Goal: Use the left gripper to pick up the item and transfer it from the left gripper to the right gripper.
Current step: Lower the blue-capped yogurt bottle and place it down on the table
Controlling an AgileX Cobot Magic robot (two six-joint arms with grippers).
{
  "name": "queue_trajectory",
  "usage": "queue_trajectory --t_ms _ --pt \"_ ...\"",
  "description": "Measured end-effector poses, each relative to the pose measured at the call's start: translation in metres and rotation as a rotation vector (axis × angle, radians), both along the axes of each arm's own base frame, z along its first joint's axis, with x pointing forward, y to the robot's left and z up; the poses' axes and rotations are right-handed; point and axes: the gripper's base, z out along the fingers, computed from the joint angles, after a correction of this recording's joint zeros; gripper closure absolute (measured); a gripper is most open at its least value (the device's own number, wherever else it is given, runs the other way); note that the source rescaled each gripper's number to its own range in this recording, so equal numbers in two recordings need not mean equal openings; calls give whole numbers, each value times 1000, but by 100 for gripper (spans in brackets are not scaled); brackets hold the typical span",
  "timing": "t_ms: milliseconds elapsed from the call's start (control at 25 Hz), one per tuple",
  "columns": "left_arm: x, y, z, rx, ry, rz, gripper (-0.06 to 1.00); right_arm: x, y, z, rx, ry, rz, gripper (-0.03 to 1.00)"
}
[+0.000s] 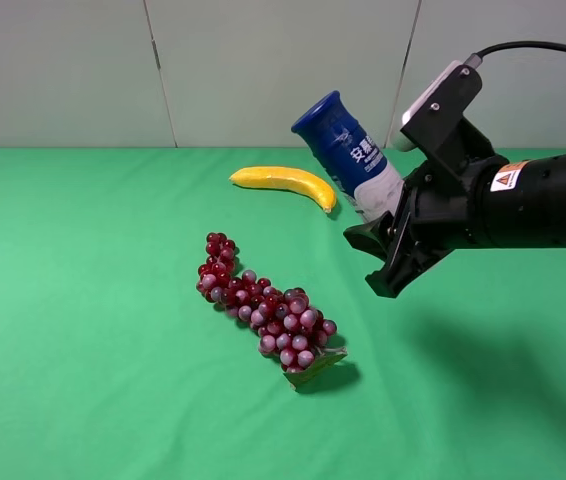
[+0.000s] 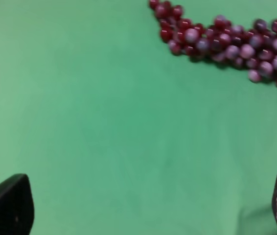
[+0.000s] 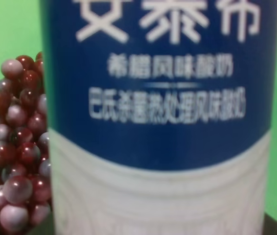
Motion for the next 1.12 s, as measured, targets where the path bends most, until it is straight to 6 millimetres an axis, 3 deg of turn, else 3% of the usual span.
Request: queue_trajectory --t_ms 520,720,1120 --pt "2 -2 0 1 0 378 -4 -4 -2 -5 85 165 -96 97" --pt "2 -2 0 1 0 466 -4 5 -21 -8 125 246 -229 97" --pt "-6 -3 0 -7 -68 467 -4 26 -62 -12 98 362 -407 97"
